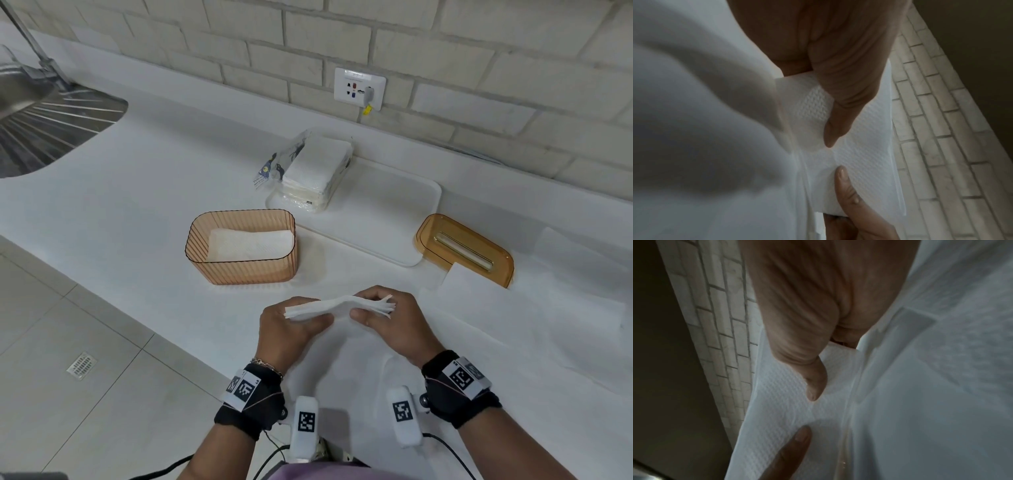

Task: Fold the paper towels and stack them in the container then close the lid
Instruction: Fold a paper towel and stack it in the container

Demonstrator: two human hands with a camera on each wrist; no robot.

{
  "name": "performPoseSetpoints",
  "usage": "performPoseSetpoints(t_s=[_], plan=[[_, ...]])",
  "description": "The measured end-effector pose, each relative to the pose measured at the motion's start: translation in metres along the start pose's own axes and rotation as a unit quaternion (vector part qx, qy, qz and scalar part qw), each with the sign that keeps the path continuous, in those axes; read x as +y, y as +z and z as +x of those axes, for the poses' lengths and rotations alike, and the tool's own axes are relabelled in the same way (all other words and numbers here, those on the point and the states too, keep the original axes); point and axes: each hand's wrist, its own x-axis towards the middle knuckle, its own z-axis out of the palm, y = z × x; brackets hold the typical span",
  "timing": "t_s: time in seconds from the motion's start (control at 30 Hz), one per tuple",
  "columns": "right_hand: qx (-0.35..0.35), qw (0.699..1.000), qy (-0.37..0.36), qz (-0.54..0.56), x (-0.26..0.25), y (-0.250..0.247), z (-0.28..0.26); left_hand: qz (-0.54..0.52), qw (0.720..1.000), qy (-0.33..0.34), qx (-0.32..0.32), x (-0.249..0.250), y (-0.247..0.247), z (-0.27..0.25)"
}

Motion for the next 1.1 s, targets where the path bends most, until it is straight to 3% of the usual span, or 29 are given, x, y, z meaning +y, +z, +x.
performPoseSetpoints(t_s=[0.27,0.43,0.57,0.7,0.8,0.93,1.03,1.1], plan=[[-0.011,0.999,0.029,0.043,-0.005,-0.002,0.0,0.006,1.0,-0.015,-0.007,0.0,-0.003,0.001],[-0.019,0.999,-0.004,0.032,-0.012,-0.003,-0.002,-0.003,1.0,0.013,-0.01,0.011,-0.005,0.0],[-0.009,0.999,0.033,0.006,-0.007,-0.008,0.0,0.028,0.999,-0.005,-0.02,0.009,-0.01,0.003],[-0.016,0.999,-0.008,-0.039,-0.004,-0.01,0.0,0.05,0.998,0.012,-0.021,0.01,-0.013,0.004],[0.004,1.0,-0.005,0.008,-0.019,-0.013,0.002,0.038,0.998,0.041,-0.012,0.028,-0.02,0.002],[-0.012,0.997,0.01,0.076,-0.045,-0.014,0.004,-0.025,0.999,0.021,-0.016,0.063,-0.043,0.007],[-0.012,0.997,0.026,0.07,-0.051,-0.019,0.008,-0.035,0.998,0.039,0.032,0.083,-0.074,0.027],[-0.03,0.999,0.041,-0.019,-0.046,-0.027,0.006,-0.041,0.994,0.054,0.086,0.093,-0.099,0.046]])
